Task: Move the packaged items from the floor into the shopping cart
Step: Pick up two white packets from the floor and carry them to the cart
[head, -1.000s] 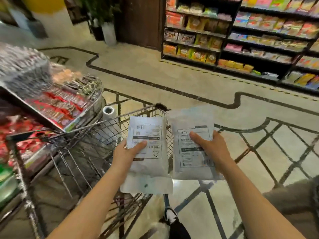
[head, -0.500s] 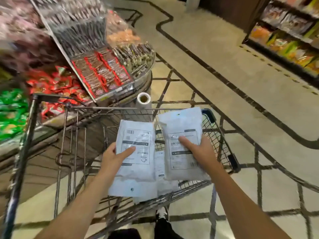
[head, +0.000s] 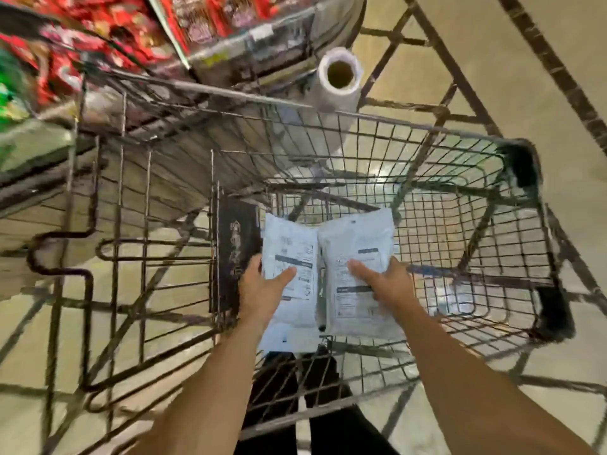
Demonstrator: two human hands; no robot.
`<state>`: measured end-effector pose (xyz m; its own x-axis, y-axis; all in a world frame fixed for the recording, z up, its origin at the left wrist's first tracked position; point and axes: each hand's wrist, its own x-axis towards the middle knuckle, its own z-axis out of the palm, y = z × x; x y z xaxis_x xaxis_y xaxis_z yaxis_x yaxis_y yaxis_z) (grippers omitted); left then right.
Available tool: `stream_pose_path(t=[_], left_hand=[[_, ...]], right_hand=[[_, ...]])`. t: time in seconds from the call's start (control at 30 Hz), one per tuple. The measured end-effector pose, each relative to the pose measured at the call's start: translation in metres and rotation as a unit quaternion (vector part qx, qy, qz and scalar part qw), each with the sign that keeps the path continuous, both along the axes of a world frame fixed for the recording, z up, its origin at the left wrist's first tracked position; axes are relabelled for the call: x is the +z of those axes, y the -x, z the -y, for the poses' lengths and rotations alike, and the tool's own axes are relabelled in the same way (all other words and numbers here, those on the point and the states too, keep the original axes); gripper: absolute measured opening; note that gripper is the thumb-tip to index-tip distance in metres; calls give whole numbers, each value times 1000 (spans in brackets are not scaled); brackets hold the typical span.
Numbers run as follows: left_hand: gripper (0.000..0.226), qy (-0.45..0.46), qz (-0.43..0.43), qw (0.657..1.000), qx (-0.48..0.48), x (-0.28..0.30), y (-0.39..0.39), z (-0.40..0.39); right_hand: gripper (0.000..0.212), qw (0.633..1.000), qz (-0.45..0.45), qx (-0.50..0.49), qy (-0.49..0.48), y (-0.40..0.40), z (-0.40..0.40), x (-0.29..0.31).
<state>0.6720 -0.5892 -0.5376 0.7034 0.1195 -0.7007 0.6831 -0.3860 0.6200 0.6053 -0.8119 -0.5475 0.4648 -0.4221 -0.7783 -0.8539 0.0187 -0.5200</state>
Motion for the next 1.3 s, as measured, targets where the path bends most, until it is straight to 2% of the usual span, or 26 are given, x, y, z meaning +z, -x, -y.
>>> stream_pose_path(t=[0.13,0.23,0.33,0.43,0.53,0.67,0.8,0.9,0.97,1.03,1.13,1.2,1.3], left_hand=[[57,-43,-46,998,15,-54,9,6],[73,-72,-70,995,30,-79,13,6],[71,-70,-71,995,31,-97,21,5],[73,-138,-65,988,-32,-106,27,8],[75,-264,-122,951,-105,-101,22,19],[73,-328,-165,913,-175,-94,15,31],[71,-342,-184,890,-240,-91,9,29],[71,-339,-187,890,-241,-84,15,31],[77,-334,-205,895,-211,-76,28,36],[83,-341,-210,889,-222,-66,45,39],[86,-330,-196,880,-280,-59,61,35],[87,-282,-191,901,-268,-52,58,34],[77,-226,-199,923,-238,-46,42,34]], right_hand=[[68,997,-33,58,40,-10,-5,-40],[68,995,-68,72,20,-12,-5,-68],[59,995,-85,51,1,-6,-6,-92],[56,994,-102,22,12,-1,-8,-106],[67,990,-135,31,19,-6,-12,-108],[98,978,-176,60,96,-10,-24,-108],[113,947,-220,119,203,-6,-29,-95],[110,943,-204,131,230,-2,-26,-86],[104,942,-194,147,233,0,-24,-77],[97,936,-194,174,235,0,-23,-64],[87,927,-188,234,225,-3,-21,-41],[77,927,-173,274,190,-7,-20,-24],[65,952,-118,261,105,-13,-22,1]])
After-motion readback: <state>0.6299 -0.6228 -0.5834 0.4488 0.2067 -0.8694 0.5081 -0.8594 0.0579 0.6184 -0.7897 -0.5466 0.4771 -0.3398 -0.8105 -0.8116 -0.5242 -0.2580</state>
